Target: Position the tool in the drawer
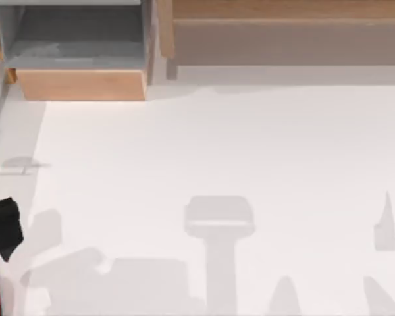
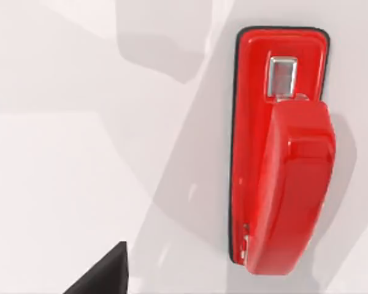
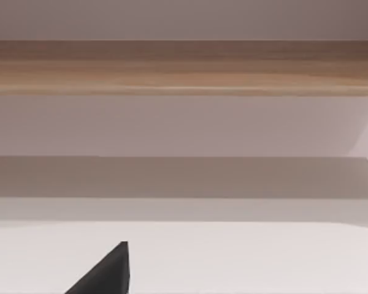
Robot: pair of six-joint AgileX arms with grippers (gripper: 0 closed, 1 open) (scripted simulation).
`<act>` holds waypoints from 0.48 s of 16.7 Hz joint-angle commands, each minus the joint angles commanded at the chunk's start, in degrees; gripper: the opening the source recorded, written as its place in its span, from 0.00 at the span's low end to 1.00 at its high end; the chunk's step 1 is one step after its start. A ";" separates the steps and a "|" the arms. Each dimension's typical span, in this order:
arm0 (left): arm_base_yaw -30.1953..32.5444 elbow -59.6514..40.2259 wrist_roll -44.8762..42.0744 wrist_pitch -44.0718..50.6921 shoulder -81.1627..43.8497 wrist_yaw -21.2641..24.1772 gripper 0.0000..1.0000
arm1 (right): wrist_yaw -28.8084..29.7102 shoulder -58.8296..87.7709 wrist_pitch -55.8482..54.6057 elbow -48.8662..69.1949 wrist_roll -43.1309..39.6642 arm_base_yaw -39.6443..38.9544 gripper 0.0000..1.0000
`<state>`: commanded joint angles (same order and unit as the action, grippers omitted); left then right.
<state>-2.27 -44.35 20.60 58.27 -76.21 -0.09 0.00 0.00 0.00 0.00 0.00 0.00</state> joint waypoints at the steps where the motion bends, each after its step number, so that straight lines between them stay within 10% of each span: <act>1: 0.01 0.95 -0.04 -1.65 -0.65 -0.02 1.00 | 0.00 0.00 0.00 0.00 0.00 0.00 1.00; 8: -0.07 9.19 -0.21 -15.91 -6.58 -0.04 1.00 | 0.00 0.00 0.00 0.00 0.00 0.00 1.00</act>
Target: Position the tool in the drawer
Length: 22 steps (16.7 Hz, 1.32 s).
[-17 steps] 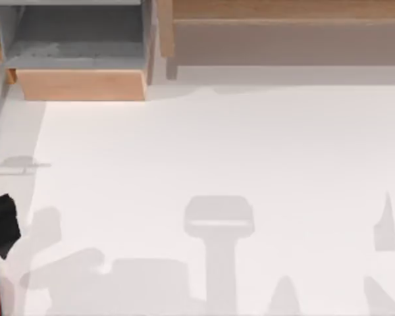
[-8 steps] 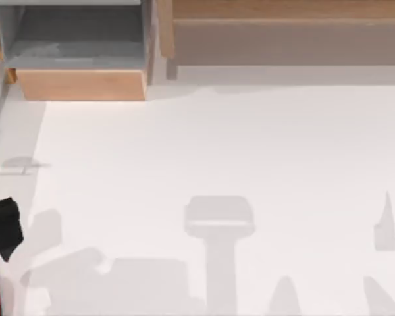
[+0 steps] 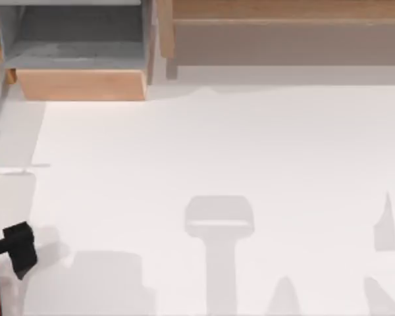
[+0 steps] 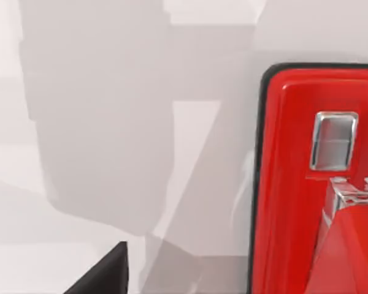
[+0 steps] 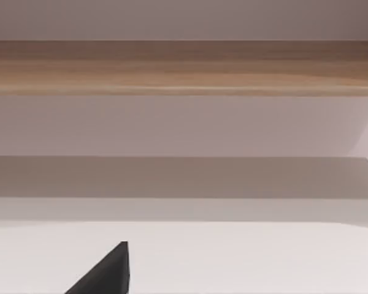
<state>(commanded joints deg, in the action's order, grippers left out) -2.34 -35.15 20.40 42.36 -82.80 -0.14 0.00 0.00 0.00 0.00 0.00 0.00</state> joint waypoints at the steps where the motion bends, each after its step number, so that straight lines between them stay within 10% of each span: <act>1: 0.00 0.54 -0.01 -0.90 -0.41 -0.01 1.00 | 0.00 0.00 0.00 0.00 0.00 0.00 1.00; 5: 0.00 0.72 -0.02 -1.19 -0.54 -0.01 1.00 | 0.00 0.00 0.00 0.00 0.00 0.00 1.00; 18: 0.00 0.72 -0.02 -1.19 -0.54 -0.01 0.02 | 0.00 0.00 0.00 0.00 0.00 0.00 1.00; 22: 0.00 0.72 -0.02 -1.19 -0.54 -0.01 0.00 | 0.00 0.00 0.00 0.00 0.00 0.00 1.00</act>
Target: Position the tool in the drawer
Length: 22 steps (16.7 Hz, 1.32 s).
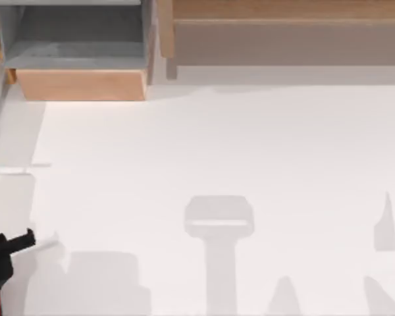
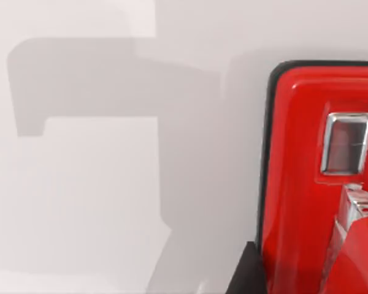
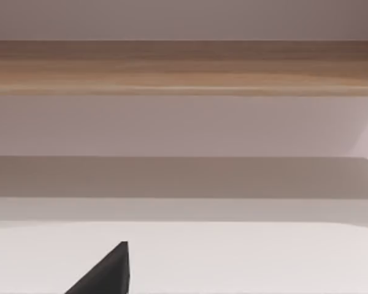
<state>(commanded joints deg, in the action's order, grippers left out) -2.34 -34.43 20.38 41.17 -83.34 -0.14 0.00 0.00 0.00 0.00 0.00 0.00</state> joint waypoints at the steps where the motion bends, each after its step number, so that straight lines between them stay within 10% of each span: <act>1: 0.00 0.00 0.00 0.00 0.00 0.00 0.00 | 0.00 0.00 0.00 0.00 0.00 0.00 1.00; 22: 0.28 -11.34 -0.93 10.03 6.35 1.09 0.00 | 0.00 0.00 0.00 0.00 0.00 0.00 1.00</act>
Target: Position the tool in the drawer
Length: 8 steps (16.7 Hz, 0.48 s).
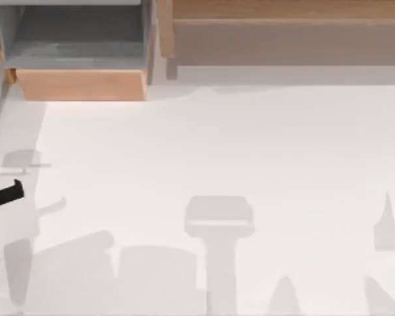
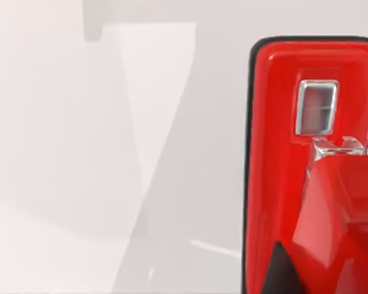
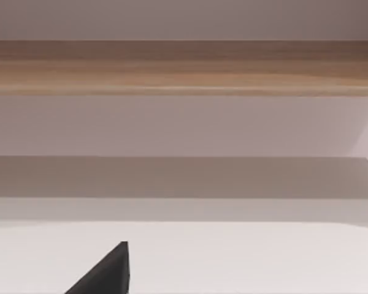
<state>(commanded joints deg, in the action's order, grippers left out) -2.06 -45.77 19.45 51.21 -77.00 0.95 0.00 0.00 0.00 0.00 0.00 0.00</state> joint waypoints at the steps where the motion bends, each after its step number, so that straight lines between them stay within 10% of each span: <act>1: 0.04 -2.62 -0.36 0.65 -0.04 0.40 0.00 | 0.00 0.00 0.00 0.00 0.00 0.00 1.00; 8: -0.58 -28.48 -4.30 8.84 -8.87 4.19 0.00 | 0.00 0.00 0.00 0.00 0.00 0.00 1.00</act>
<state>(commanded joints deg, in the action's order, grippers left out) -2.63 -74.25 15.15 60.04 -85.87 5.13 0.00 0.00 0.00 0.00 0.00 0.00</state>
